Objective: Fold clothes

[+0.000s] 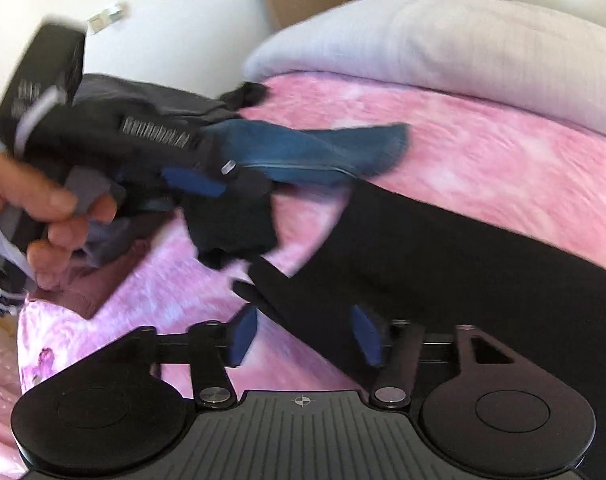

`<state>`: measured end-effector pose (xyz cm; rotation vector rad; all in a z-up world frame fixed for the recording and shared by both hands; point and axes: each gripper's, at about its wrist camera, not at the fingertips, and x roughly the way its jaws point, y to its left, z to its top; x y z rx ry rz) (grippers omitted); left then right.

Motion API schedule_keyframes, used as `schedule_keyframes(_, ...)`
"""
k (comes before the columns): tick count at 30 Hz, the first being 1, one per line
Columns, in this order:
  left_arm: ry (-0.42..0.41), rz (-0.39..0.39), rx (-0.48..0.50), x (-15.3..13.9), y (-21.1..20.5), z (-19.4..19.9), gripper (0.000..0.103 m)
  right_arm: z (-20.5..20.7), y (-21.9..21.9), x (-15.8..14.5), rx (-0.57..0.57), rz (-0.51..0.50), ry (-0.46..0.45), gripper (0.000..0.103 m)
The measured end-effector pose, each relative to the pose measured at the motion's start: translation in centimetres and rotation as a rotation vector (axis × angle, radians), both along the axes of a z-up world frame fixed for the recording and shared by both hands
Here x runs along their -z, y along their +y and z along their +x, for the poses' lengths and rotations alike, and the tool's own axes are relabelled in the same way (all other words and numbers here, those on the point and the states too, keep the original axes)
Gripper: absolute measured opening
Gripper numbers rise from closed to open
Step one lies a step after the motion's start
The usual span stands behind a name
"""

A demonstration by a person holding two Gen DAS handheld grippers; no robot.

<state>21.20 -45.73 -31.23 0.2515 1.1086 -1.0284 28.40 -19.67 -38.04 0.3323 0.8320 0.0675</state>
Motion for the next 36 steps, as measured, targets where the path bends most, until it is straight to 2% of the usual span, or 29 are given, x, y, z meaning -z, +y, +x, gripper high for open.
schedule_keyframes(4, 0.113, 0.056, -0.056, 3.0, 0.6, -0.3, 0.062, -3.5, -2.5, 0.0, 0.104, -0.024, 0.095, 0.059)
schedule_keyframes(6, 0.207, 0.038, -0.135, 3.3, 1.8, -0.3, 0.062, -5.1, -3.4, 0.5, 0.157, -0.034, 0.144, 0.06)
schedule_keyframes(8, 0.337, 0.009, -0.234, 3.7, 3.4, -0.5, 0.062, -6.2, -3.7, 0.5, 0.184, -0.035, 0.167, 0.06)
schedule_keyframes(10, 0.467, -0.05, -0.319, 4.4, 4.8, -0.8, 0.062, -7.0, -3.8, 0.5, 0.2, -0.04, 0.181, 0.06)
schedule_keyframes(15, 0.436, -0.12, -0.379, 3.4, 2.7, -1.1, 0.061, -7.5, -3.4, 0.7, 0.205, -0.054, 0.197, 0.062)
schedule_keyframes(17, 0.423, -0.148, -0.404, 3.0, 1.8, -1.2, 0.054, -7.2, -3.1, 0.7, 0.192, -0.061, 0.19, 0.062)
schedule_keyframes(18, 0.417, -0.162, -0.416, 2.8, 1.4, -1.3, 0.035, -7.2, -3.3, 0.6, 0.195, -0.062, 0.187, 0.063)
schedule_keyframes(19, 0.41, -0.176, -0.428, 2.6, 1.0, -1.4, 0.006, -7.1, -3.4, 0.5, 0.198, -0.064, 0.183, 0.063)
schedule_keyframes(25, 0.371, -0.26, -0.499, 1.3, -1.6, -1.7, 0.004, -8.2, -5.4, -0.6, 0.264, -0.06, 0.171, 0.064)
schedule_keyframes(29, -0.002, -0.294, -0.217, -5.2, -6.6, -7.3, 0.004, -10.6, -7.6, -1.2, 0.372, -0.028, 0.18, 0.064)
schedule_keyframes(31, -0.201, -0.364, 0.04, -8.7, -10.1, -13.4, 0.004, -12.4, -8.8, -1.4, 0.435, -0.001, 0.18, 0.064)
schedule_keyframes(33, -0.264, -0.42, 0.205, -11.0, -14.6, -19.7, 0.004, -14.9, -10.0, -1.3, 0.524, 0.022, 0.184, 0.064)
schedule_keyframes(36, -0.254, -0.367, 0.474, -8.0, -20.3, -30.0, 0.004, -20.0, -12.0, -1.4, 0.71, 0.05, 0.188, 0.064)
